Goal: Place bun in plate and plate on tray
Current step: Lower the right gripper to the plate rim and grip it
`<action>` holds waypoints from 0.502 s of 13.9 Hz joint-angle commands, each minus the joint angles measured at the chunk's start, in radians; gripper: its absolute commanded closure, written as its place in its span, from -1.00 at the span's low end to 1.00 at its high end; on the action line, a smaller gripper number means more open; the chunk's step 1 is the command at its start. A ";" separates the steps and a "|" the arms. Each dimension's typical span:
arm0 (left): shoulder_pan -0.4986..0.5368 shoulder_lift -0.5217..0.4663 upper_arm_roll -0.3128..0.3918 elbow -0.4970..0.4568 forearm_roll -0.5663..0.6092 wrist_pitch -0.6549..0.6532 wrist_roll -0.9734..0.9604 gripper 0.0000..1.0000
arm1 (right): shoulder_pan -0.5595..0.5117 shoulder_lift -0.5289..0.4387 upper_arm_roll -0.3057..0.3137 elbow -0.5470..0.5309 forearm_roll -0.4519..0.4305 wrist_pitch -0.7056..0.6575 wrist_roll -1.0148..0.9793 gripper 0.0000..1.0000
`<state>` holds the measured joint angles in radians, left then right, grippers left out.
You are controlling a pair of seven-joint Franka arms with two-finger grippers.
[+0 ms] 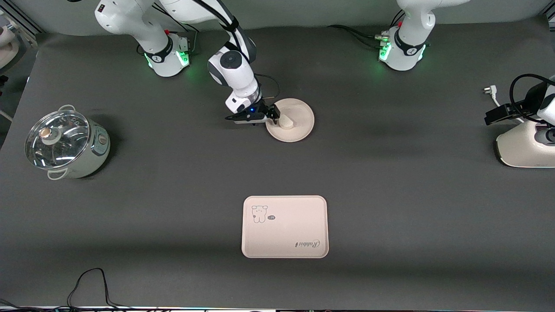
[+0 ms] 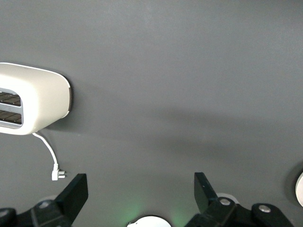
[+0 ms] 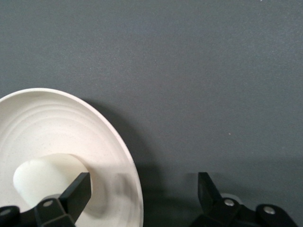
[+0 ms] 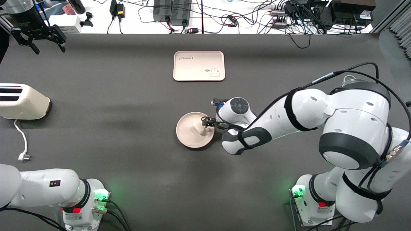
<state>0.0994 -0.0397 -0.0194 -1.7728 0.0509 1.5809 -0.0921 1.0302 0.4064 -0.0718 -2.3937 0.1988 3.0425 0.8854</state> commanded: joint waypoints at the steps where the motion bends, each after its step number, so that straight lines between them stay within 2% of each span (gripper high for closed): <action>1: -0.012 0.006 0.007 0.019 -0.008 -0.022 -0.006 -1.00 | 0.019 0.003 -0.008 0.011 0.022 0.012 0.021 -0.58; 3: -0.010 0.006 0.007 0.019 -0.008 -0.022 -0.006 -1.00 | 0.019 -0.001 -0.008 0.011 0.022 0.010 0.021 0.07; 4: -0.012 0.006 0.007 0.019 -0.008 -0.022 -0.006 -1.00 | 0.019 -0.003 -0.008 0.011 0.022 0.009 0.021 0.33; 7: -0.012 0.007 0.007 0.019 -0.008 -0.022 -0.006 -1.00 | 0.019 -0.003 -0.008 0.011 0.022 0.007 0.014 0.89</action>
<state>0.0993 -0.0397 -0.0194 -1.7728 0.0509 1.5808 -0.0921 1.0305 0.4063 -0.0718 -2.3879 0.1988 3.0428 0.8889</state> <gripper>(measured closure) 0.000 0.581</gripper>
